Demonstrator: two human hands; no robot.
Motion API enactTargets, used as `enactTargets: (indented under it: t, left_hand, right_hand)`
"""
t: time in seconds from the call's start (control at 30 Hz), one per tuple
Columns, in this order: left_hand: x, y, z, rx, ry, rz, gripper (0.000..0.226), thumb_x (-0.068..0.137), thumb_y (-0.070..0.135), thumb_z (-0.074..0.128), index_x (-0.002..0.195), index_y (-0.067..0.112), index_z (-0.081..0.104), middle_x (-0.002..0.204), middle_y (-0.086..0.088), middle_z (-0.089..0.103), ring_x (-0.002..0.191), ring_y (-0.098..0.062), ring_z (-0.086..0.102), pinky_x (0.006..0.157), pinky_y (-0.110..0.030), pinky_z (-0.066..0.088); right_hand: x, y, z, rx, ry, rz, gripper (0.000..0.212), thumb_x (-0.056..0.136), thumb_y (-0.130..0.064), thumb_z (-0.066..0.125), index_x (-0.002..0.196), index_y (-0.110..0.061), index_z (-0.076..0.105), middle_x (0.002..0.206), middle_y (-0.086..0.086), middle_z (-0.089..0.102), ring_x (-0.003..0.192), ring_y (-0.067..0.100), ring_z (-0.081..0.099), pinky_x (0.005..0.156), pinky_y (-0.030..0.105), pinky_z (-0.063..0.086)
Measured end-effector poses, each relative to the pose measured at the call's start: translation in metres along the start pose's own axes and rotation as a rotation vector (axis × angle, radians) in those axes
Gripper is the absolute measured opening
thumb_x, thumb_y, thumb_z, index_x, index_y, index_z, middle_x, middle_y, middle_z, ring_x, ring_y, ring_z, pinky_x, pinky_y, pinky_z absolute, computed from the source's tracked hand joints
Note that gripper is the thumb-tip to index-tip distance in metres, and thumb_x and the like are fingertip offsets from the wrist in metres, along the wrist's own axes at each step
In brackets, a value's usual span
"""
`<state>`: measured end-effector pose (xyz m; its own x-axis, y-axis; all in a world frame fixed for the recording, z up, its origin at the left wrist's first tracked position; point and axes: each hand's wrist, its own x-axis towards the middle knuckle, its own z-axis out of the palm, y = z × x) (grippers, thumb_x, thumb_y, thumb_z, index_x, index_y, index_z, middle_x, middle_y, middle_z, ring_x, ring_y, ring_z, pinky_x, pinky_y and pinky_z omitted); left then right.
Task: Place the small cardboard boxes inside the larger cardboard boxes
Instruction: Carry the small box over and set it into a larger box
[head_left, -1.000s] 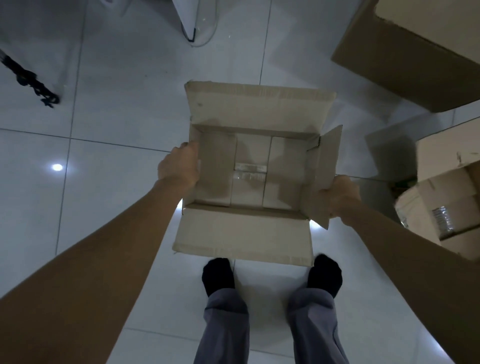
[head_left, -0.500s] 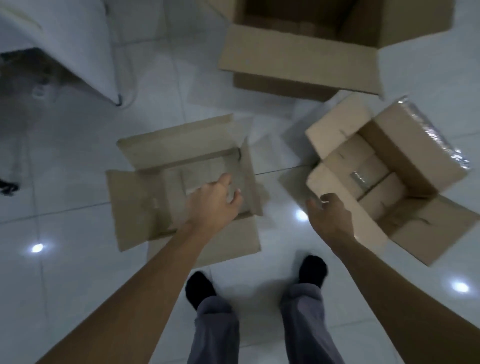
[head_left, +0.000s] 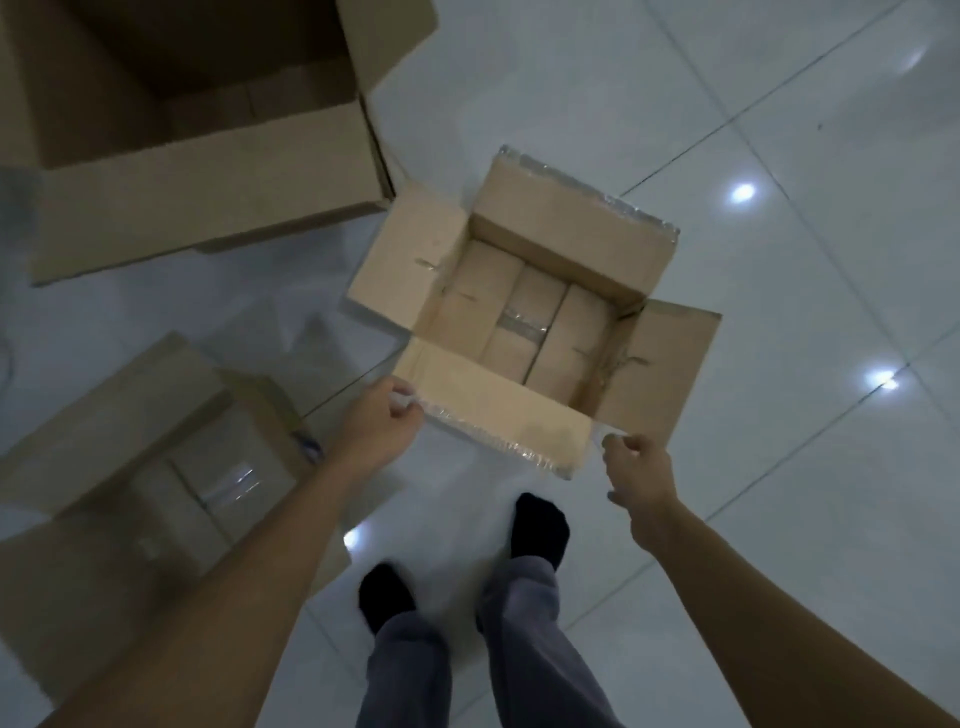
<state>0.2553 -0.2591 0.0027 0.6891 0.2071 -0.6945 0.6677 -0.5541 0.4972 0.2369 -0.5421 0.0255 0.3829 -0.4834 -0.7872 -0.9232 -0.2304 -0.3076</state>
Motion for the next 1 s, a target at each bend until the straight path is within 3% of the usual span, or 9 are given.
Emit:
enactTargets:
  t: [0.07,0.17,0.3,0.4,0.57,0.67,0.8,0.9,1.0]
  left_hand:
    - [0.021,0.007,0.015,-0.100,0.008,-0.100,0.008,0.084,0.019,0.061,0.088,0.024,0.056,0.075,0.003,0.070,0.066,-0.015,0.061,0.051,-0.020,0.036]
    - [0.052,0.017,0.035,-0.136,0.061,-0.194,0.009,0.082,0.020,0.061,0.091,0.022,0.059,0.081,0.000,0.068,0.073,-0.020,0.061,0.057,-0.025,0.042]
    - [0.100,0.030,0.061,-0.089,0.142,-0.163,0.048,0.084,0.024,0.063,0.128,0.012,0.049,0.109,-0.001,0.055,0.094,-0.021,0.055,0.074,-0.027,0.046]
    - [0.134,0.039,0.069,-0.375,0.248,-0.285,0.088,0.078,0.026,0.071,0.149,0.006,0.022,0.141,-0.010,0.045,0.120,-0.027,0.051,0.095,-0.040,0.050]
    - [0.167,0.035,0.066,-0.781,0.164,-0.547,0.057,0.080,0.018,0.064,0.134,0.008,0.049,0.129,-0.013,0.061,0.114,-0.028,0.061,0.095,-0.048,0.052]
    - [0.167,0.037,0.067,-0.875,0.128,-0.537,0.046,0.086,0.014,0.063,0.131,0.009,0.055,0.128,-0.011,0.063,0.115,-0.028,0.061,0.097,-0.047,0.051]
    - [0.161,0.036,0.060,-1.031,0.385,-0.411,0.051,0.084,-0.001,0.065,0.131,0.013,0.051,0.125,-0.015,0.064,0.095,-0.026,0.066,0.083,-0.046,0.055]
    - [0.144,0.027,0.053,-0.960,0.269,-0.481,0.039,0.089,0.018,0.066,0.126,0.014,0.054,0.116,-0.013,0.065,0.082,-0.020,0.063,0.081,-0.047,0.053]
    - [0.117,0.017,0.063,-0.601,0.213,-0.378,0.025,0.089,0.030,0.064,0.109,0.016,0.056,0.099,-0.005,0.065,0.086,-0.023,0.064,0.080,-0.050,0.055]
  right_hand:
    - [0.018,0.009,-0.002,0.038,0.035,0.089,0.024,0.093,-0.032,0.055,0.106,-0.012,0.057,0.093,0.009,0.056,0.075,0.024,0.051,0.084,0.045,0.052]
    - [0.046,0.016,0.006,-0.053,0.153,0.091,0.068,0.089,-0.032,0.065,0.142,-0.004,0.033,0.144,0.019,0.037,0.122,0.038,0.046,0.100,0.049,0.042]
    - [0.082,0.006,0.024,-0.025,0.283,0.088,0.096,0.084,-0.035,0.071,0.152,-0.005,0.011,0.157,0.015,0.020,0.142,0.034,0.024,0.112,0.052,0.027]
    - [0.109,-0.003,0.032,0.013,0.392,0.149,0.105,0.080,-0.040,0.073,0.154,-0.010,0.004,0.157,0.011,0.023,0.142,0.032,0.025,0.111,0.053,0.026]
    - [0.135,-0.006,0.046,-0.052,0.584,0.143,0.066,0.085,-0.037,0.068,0.137,-0.015,0.036,0.132,0.011,0.051,0.121,0.034,0.047,0.098,0.053,0.036]
    - [0.141,0.001,0.044,0.037,0.588,0.107,0.037,0.091,-0.028,0.061,0.121,-0.018,0.042,0.118,0.011,0.062,0.105,0.036,0.060,0.090,0.051,0.046]
    - [0.136,0.005,0.030,-0.068,0.582,0.010,0.028,0.094,-0.027,0.058,0.116,-0.015,0.048,0.105,0.016,0.065,0.095,0.040,0.063,0.078,0.047,0.050]
    - [0.135,-0.001,0.019,-0.184,0.504,-0.184,0.013,0.094,-0.016,0.053,0.104,-0.008,0.055,0.092,0.016,0.063,0.085,0.037,0.060,0.072,0.043,0.048]
    - [0.139,-0.014,0.012,-0.286,0.351,-0.379,0.015,0.094,-0.013,0.046,0.088,-0.004,0.056,0.083,0.017,0.063,0.080,0.037,0.058,0.067,0.040,0.047]
